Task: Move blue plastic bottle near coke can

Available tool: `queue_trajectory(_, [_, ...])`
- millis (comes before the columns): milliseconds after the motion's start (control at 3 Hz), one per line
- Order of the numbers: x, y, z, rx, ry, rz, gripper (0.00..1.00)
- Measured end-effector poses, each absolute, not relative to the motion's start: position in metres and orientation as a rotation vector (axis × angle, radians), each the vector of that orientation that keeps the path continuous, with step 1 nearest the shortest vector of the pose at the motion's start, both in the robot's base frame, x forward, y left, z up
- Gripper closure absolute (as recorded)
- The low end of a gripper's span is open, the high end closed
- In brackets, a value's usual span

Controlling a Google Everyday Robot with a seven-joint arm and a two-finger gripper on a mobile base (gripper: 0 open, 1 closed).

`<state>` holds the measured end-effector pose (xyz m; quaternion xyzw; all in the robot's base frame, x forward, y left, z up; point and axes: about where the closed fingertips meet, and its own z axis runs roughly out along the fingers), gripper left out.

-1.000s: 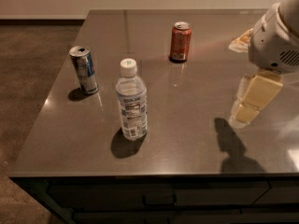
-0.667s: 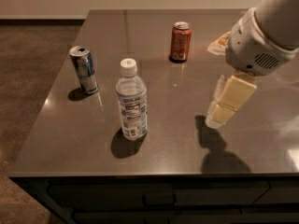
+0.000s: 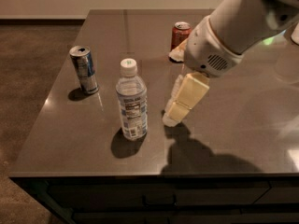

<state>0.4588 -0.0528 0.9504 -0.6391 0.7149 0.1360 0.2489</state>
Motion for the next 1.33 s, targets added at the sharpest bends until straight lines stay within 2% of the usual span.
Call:
queue_trajectory(1000, [0.447, 0.022, 0.934, -1.756, 1.812, 0.632, 0.0])
queue_trajectory(1333, [0.447, 0.034, 0.931, -1.754, 1.804, 0.673, 0.16])
